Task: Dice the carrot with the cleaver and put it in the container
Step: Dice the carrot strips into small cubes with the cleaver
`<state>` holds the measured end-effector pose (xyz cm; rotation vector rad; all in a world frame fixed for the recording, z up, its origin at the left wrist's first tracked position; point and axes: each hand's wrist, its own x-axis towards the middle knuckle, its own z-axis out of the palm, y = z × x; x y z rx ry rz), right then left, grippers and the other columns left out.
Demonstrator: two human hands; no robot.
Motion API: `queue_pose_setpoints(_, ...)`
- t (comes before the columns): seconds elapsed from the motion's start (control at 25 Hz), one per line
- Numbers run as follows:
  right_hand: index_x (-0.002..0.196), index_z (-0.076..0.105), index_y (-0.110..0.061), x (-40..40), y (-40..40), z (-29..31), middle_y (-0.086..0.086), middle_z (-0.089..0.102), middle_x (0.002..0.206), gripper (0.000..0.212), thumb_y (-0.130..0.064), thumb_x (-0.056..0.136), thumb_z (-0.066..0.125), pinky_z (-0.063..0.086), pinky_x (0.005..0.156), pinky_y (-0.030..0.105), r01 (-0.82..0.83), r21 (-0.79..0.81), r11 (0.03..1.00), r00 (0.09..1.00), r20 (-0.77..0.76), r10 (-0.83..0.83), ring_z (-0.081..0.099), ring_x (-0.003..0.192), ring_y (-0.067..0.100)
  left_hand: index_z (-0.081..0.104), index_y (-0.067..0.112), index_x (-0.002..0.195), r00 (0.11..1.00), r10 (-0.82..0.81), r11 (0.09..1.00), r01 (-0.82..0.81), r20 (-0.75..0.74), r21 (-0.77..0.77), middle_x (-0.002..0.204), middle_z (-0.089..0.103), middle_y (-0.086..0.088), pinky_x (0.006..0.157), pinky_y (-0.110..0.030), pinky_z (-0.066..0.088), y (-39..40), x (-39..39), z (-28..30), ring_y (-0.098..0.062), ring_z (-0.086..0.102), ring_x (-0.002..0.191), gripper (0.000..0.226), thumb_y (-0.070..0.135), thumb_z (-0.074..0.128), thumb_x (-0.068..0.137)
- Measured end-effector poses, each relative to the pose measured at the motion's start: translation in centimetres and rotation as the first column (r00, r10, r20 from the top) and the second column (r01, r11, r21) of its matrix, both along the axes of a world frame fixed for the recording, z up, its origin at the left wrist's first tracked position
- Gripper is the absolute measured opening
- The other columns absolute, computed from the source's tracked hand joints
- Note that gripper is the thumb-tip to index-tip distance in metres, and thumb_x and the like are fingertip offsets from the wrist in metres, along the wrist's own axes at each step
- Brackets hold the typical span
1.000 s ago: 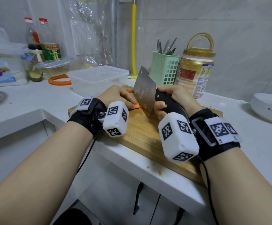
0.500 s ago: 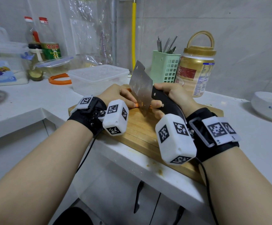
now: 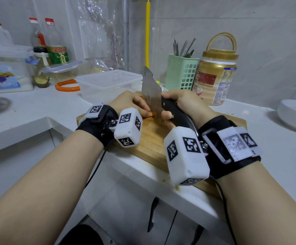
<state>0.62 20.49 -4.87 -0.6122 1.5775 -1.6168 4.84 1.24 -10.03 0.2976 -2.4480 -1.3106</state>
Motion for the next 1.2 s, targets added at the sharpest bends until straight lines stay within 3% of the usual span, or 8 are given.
queue_pose_setpoints(0.16,0.097,0.042,-0.007,-0.3,-0.7,0.2,0.003,0.04,0.042,0.014,-0.02,0.1,0.043,0.032,0.034,0.013,0.027,0.01,1.0,1.0,-0.003,-0.027,0.037,0.028,0.014,0.073,0.012,0.073,1.0,0.016,1.0,-0.016,0.003,0.008,0.079,0.071,-0.001,0.065,0.001,0.043,0.1,0.0,0.1,0.003,0.061,0.081,0.01,0.005,0.081,0.074)
queue_pose_setpoints(0.36,0.098,0.05,-0.004,-1.1,-1.7,-0.1,0.009,0.047,0.062,0.014,-0.016,0.099,0.043,0.032,0.036,0.012,0.009,0.007,1.0,0.999,0.049,-0.009,0.037,0.032,0.014,0.076,0.017,0.072,0.998,0.054,0.999,-0.054,0.026,-0.005,0.092,0.074,-0.015,0.074,-0.007,0.047,-0.3,-0.1,-0.1,-0.011,0.063,0.098,0.011,0.01,0.084,0.071)
queue_pose_setpoints(0.48,0.091,0.05,-0.004,-1.2,-1.4,-0.3,0.006,0.049,0.051,0.018,-0.017,0.099,0.041,0.03,0.037,0.011,-0.004,-0.01,1.0,0.998,0.067,0.005,0.037,0.03,0.013,0.076,0.016,0.073,0.998,0.059,0.998,-0.059,0.025,0.002,0.093,0.073,-0.014,0.083,-0.019,0.049,-0.3,-0.2,-0.1,-0.016,0.066,0.094,0.011,0.011,0.085,0.07)
queue_pose_setpoints(0.56,0.086,0.048,-0.006,-1.2,-0.7,-0.4,0.003,0.046,0.041,0.021,-0.019,0.101,0.039,0.029,0.037,0.01,-0.014,-0.025,1.0,0.996,0.083,0.016,0.036,0.028,0.012,0.077,0.015,0.076,0.998,0.055,0.998,-0.055,0.02,0.014,0.097,0.074,-0.014,0.083,-0.015,0.049,-0.3,-0.3,-0.2,-0.019,0.065,0.107,0.011,0.011,0.085,0.07)
queue_pose_setpoints(0.76,0.082,0.047,-0.01,-1.6,0.6,-0.5,0.001,0.045,0.041,0.026,-0.023,0.101,0.035,0.028,0.039,0.009,-0.044,-0.035,0.998,0.991,0.125,0.048,0.038,0.027,0.013,0.079,0.014,0.081,0.999,0.026,1.0,-0.026,0.026,0.016,0.1,0.074,-0.014,0.1,-0.026,0.046,-0.4,-0.4,-0.3,-0.022,0.059,0.118,0.011,0.013,0.084,0.071)
queue_pose_setpoints(1.0,0.085,0.044,-0.01,-1.7,1.1,-0.4,0.001,0.043,0.042,0.021,-0.023,0.1,0.037,0.028,0.042,0.011,-0.018,-0.086,0.996,0.99,0.141,0.03,0.037,0.03,0.014,0.077,0.005,0.084,0.999,0.014,1.0,-0.014,0.029,-0.001,0.093,0.075,-0.002,0.07,-0.002,0.046,0.1,-0.1,0.2,-0.002,0.063,0.092,0.01,0.006,0.081,0.074)
queue_pose_setpoints(1.12,0.082,0.045,-0.01,-1.3,1.1,-0.3,0.002,0.04,0.043,0.025,-0.025,0.1,0.038,0.026,0.041,0.012,-0.013,-0.09,0.996,0.991,0.129,0.025,0.035,0.03,0.014,0.077,0.009,0.079,0.999,0.025,1.0,-0.025,0.037,-0.016,0.097,0.075,-0.01,0.088,-0.013,0.048,-0.2,-0.3,-0.1,-0.018,0.064,0.11,0.008,0.011,0.083,0.074)
queue_pose_setpoints(1.2,0.077,0.046,-0.01,-1.0,1.0,-0.3,0.002,0.039,0.042,0.03,-0.026,0.1,0.038,0.025,0.04,0.013,-0.019,-0.069,0.997,0.994,0.102,0.026,0.035,0.029,0.015,0.077,0.009,0.08,0.999,0.013,1.0,-0.012,0.039,-0.024,0.097,0.074,-0.013,0.103,-0.034,0.048,-0.4,-0.4,-0.2,-0.024,0.063,0.112,0.009,0.012,0.083,0.074)
